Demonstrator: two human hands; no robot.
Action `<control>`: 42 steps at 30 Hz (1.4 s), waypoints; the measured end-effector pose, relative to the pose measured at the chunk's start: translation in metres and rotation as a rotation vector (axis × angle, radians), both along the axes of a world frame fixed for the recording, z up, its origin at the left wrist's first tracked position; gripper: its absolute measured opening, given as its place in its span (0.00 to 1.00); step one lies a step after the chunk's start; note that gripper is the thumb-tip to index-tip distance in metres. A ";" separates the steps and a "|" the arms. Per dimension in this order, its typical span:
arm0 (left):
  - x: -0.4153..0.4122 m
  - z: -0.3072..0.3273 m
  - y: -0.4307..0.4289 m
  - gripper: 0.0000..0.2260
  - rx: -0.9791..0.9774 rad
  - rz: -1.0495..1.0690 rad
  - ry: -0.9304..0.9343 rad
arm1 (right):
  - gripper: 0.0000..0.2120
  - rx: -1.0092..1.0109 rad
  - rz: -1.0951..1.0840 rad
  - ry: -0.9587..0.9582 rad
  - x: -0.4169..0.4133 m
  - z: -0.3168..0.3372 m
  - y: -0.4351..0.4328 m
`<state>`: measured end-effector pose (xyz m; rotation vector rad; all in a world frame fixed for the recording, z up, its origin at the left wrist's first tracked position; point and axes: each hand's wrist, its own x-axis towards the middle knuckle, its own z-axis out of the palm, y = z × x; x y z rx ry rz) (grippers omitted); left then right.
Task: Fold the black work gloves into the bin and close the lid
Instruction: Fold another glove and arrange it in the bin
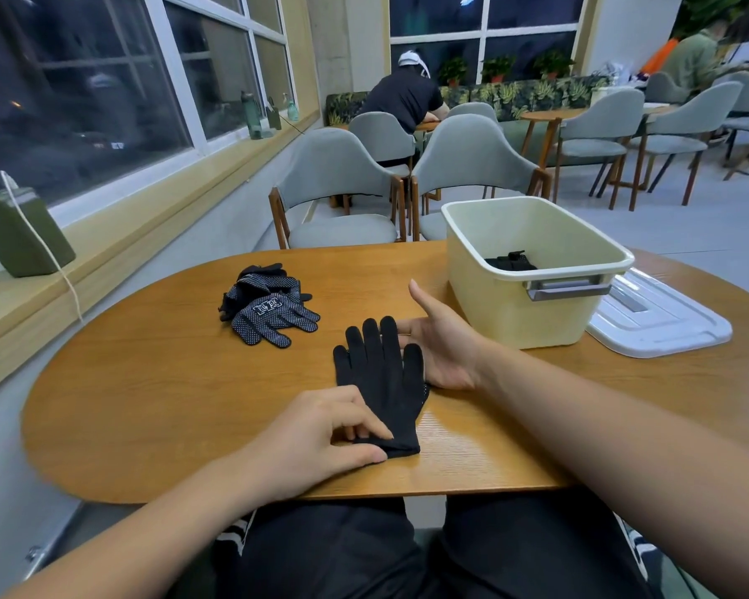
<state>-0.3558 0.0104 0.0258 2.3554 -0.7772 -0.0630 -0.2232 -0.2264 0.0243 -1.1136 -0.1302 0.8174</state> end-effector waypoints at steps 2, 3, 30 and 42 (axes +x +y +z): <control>0.000 -0.002 0.002 0.11 -0.020 0.006 0.016 | 0.49 -0.008 -0.059 -0.020 0.000 0.001 -0.001; 0.000 -0.002 0.003 0.11 -0.029 0.008 0.021 | 0.47 -0.011 -0.108 -0.034 0.000 0.002 -0.001; -0.003 0.002 -0.002 0.05 -0.025 0.004 0.048 | 0.14 -0.761 -0.341 -0.929 -0.042 -0.018 -0.041; 0.001 0.002 -0.017 0.03 0.017 -0.046 -0.047 | 0.13 -0.792 -0.399 -0.934 -0.046 -0.022 -0.047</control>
